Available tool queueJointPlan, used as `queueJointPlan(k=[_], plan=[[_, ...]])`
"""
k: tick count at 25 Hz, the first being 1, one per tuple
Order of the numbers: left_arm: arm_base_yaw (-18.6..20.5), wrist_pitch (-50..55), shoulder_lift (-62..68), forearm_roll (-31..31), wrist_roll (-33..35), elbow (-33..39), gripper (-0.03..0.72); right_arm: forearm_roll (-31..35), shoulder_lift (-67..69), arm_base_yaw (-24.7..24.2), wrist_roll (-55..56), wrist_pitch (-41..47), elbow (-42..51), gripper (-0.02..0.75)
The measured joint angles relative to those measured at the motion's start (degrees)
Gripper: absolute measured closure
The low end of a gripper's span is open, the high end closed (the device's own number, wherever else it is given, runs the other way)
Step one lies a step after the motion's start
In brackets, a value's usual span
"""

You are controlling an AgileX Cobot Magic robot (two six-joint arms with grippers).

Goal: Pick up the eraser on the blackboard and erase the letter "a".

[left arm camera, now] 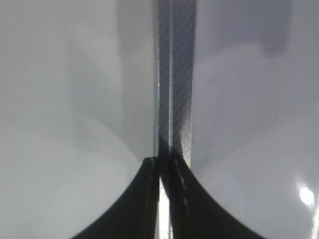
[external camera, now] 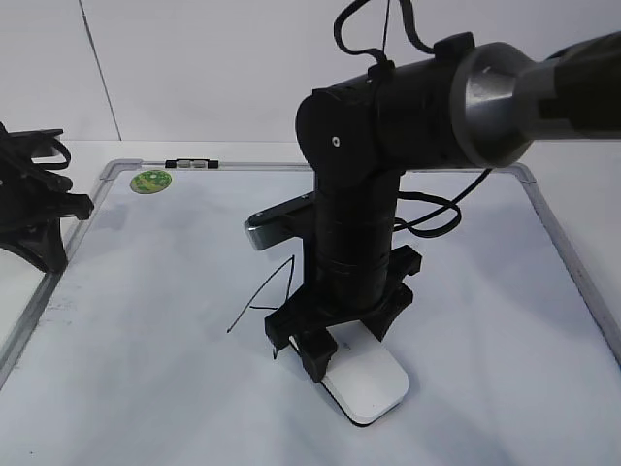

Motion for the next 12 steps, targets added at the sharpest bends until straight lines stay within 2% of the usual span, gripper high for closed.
queueJointPlan(k=[6, 12], plan=[[0.00, 0.00, 0.00, 0.00, 0.00, 0.00, 0.654, -1.99, 0.02, 0.36, 1.46, 1.57, -0.74, 0.173], [0.00, 0.00, 0.00, 0.00, 0.00, 0.00, 0.654, -11.02, -4.46, 0.41, 6.79, 3.73, -4.31, 0.173]])
